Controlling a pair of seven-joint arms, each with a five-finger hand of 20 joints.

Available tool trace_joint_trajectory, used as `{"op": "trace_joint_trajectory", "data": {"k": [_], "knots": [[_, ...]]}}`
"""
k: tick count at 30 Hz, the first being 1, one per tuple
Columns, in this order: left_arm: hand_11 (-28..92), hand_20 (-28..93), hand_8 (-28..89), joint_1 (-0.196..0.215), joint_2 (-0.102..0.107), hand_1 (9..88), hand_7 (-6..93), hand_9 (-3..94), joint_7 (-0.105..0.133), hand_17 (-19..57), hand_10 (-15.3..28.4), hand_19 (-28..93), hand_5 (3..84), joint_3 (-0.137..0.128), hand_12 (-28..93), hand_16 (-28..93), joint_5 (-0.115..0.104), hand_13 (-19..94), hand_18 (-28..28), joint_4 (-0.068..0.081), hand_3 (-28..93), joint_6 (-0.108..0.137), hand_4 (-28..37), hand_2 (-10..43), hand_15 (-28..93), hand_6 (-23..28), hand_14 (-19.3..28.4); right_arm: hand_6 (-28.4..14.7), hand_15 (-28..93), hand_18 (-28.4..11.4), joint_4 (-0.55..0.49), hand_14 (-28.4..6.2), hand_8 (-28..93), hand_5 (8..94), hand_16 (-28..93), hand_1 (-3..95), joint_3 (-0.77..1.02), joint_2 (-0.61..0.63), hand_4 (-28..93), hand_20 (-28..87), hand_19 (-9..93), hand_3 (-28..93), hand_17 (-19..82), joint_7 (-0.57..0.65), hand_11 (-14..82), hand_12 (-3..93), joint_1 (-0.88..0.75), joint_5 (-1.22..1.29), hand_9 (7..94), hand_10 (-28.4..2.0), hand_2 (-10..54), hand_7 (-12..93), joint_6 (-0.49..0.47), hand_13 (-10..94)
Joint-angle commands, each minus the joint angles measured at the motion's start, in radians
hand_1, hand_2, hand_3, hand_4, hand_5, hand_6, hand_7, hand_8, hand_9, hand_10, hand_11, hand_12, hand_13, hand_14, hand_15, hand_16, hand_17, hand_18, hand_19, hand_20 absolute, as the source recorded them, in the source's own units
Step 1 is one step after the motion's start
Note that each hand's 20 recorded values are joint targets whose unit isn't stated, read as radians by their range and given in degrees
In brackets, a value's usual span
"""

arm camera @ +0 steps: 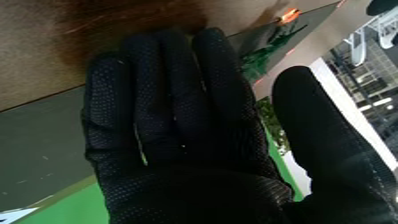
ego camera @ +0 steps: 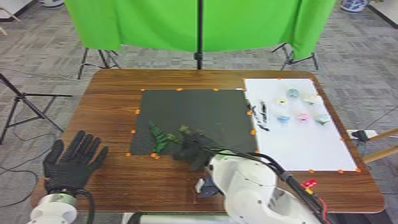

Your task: Arrange flowers

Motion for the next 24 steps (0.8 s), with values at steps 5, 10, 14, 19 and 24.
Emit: {"op": "trace_joint_trajectory", "data": {"k": [5, 10, 14, 19, 24], "knots": [[27, 19, -10, 0.004, -0.004, 24.6, 17.5, 37.7, -0.036, -6.0, 14.5, 39, 43.0, 0.027, 12, -6, -0.021, 28, 14.5, 0.026, 77, 0.037, -28.3, 12.9, 45, 7.1, 14.7, -6.9, 57, -27.5, 0.035, -20.0, -9, 72.0, 20, 31.0, -0.034, -0.016, -18, 28, 79, 68, 25, -0.003, 15.8, 18.4, 0.017, -0.027, 66.4, -21.5, 13.3, 14, 0.069, 52], [27, 19, -10, 0.001, -0.006, 24.6, 17.6, 37.8, -0.039, -6.0, 14.5, 39, 43.1, 0.032, 12, -6, -0.024, 29, 14.4, 0.027, 77, 0.035, -28.3, 12.8, 45, 7.1, 14.6, -6.9, 56, -27.3, 0.031, -19.9, -9, 71.4, 19, 30.9, -0.036, -0.015, -18, 27, 78, 69, 25, 0.002, 15.9, 18.3, 0.017, -0.02, 65.6, -21.6, 13.2, 14, 0.079, 51], [27, 19, -10, 0.007, -0.008, 24.5, 17.6, 37.9, -0.029, -6.0, 14.4, 39, 43.1, 0.025, 12, -6, -0.023, 28, 14.4, 0.025, 77, 0.032, -28.3, 12.7, 46, 7.1, 14.6, -5.5, 56, -27.7, -0.007, -19.2, -9, 72.6, 19, 31.5, -0.035, 0.004, -18, 28, 81, 68, 27, 0.032, 16.7, 18.3, 0.017, 0.037, 69.7, -20.5, 13.2, 15, 0.096, 56], [27, 19, -10, 0.015, -0.015, 24.5, 17.6, 37.9, -0.021, -6.0, 14.5, 39, 43.1, 0.018, 12, -6, -0.025, 28, 14.4, 0.023, 77, 0.026, -28.3, 12.7, 45, 7.2, 14.6, -4.0, 55, -28.0, -0.061, -17.7, -10, 78.3, 21, 32.5, -0.021, 0.032, -17, 30, 86, 65, 31, 0.069, 16.0, 18.2, 0.017, 0.059, 76.2, -19.2, 11.5, 14, 0.131, 63], [27, 19, -10, 0.025, -0.027, 24.6, 17.6, 37.6, -0.01, -6.0, 14.5, 39, 43.0, 0.014, 12, -6, -0.022, 28, 14.4, 0.019, 77, 0.014, -28.3, 12.7, 45, 7.2, 14.6, -3.8, 55, -28.3, -0.098, -16.8, -10, 82.1, 22, 32.5, 0.07, 0.08, -17, 31, 88, 63, 33, 0.1, 16.3, 18.9, 0.012, 0.085, 79.8, -19.1, 9.8, 14, 0.17, 67]]}}
